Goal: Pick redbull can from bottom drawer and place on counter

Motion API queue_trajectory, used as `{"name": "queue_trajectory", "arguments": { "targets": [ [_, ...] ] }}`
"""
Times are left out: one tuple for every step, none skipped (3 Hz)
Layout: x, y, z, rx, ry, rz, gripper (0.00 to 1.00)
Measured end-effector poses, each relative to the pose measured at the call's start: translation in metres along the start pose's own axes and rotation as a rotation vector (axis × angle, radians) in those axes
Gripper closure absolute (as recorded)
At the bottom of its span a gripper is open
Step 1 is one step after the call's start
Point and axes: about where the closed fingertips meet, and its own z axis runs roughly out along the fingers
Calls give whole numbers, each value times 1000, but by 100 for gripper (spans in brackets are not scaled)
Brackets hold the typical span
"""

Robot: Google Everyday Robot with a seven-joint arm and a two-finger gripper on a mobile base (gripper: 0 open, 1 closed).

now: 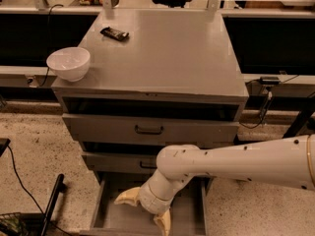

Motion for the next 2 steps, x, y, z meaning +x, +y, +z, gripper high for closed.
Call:
{"name": "queue_trajectory", "arguments": {
  "targets": [
    [49,16,14,0,138,82,0],
    [101,34,26,5,248,125,0]
  ]
}}
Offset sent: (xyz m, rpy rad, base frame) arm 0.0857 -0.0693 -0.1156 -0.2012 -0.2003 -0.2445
